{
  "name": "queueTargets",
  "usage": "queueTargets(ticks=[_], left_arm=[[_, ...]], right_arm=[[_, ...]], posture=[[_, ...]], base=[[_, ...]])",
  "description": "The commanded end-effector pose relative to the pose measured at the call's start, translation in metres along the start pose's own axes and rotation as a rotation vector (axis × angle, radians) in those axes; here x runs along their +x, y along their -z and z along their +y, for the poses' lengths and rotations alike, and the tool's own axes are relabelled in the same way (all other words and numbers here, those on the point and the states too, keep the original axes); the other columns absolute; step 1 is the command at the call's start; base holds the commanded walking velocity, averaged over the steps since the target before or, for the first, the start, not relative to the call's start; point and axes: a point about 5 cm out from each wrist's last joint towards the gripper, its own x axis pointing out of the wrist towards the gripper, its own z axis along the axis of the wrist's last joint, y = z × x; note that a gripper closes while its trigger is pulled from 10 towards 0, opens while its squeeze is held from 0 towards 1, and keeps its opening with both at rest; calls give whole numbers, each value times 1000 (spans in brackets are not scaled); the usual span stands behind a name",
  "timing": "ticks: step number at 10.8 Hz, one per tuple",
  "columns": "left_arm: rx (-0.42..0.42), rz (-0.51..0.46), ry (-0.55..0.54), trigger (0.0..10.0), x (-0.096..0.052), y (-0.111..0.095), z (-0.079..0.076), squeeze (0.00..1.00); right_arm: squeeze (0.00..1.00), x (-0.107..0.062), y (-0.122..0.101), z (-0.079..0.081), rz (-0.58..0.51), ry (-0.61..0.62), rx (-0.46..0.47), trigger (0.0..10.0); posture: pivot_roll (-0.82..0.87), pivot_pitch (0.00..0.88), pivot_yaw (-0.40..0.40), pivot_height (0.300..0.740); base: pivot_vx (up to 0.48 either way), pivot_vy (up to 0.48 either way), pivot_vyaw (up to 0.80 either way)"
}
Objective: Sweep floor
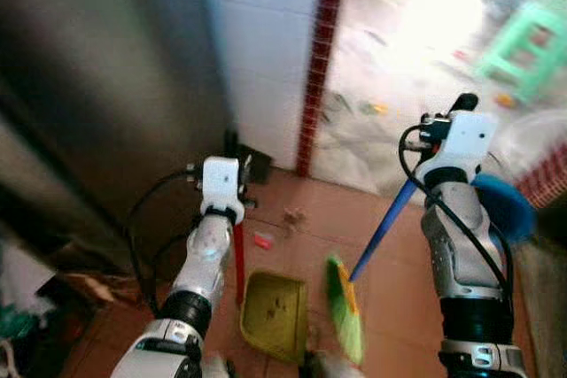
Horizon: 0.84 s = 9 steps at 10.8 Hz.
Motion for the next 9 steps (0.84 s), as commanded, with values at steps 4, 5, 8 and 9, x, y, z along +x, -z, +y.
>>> queueTargets(ticks=[4, 5, 8, 9], left_arm=[[-34, 14, -4, 10000, -3, -3, 4, 0], [-43, 20, 3, 10000, -4, -3, 4, 0], [-44, 20, 18, 10000, -7, -4, 2, 0], [-44, 22, 20, 10000, -7, -5, 2, 0]], right_arm=[[0, -1, -1, -2, -9, 9, -18, 10000], [0, -2, 1, -2, -2, 11, -21, 10000], [0, -2, 3, -2, 8, 10, -29, 10000], [0, -2, 3, -2, 7, 8, -32, 10000]], posture=[[-117, 64, -1, 740], [-114, 65, -3, 740], [-114, 69, -6, 740], [-114, 70, -6, 740]], base=[[0, 0, -800], [0, 386, -800], [0, 209, -800], [0, 0, -800]])
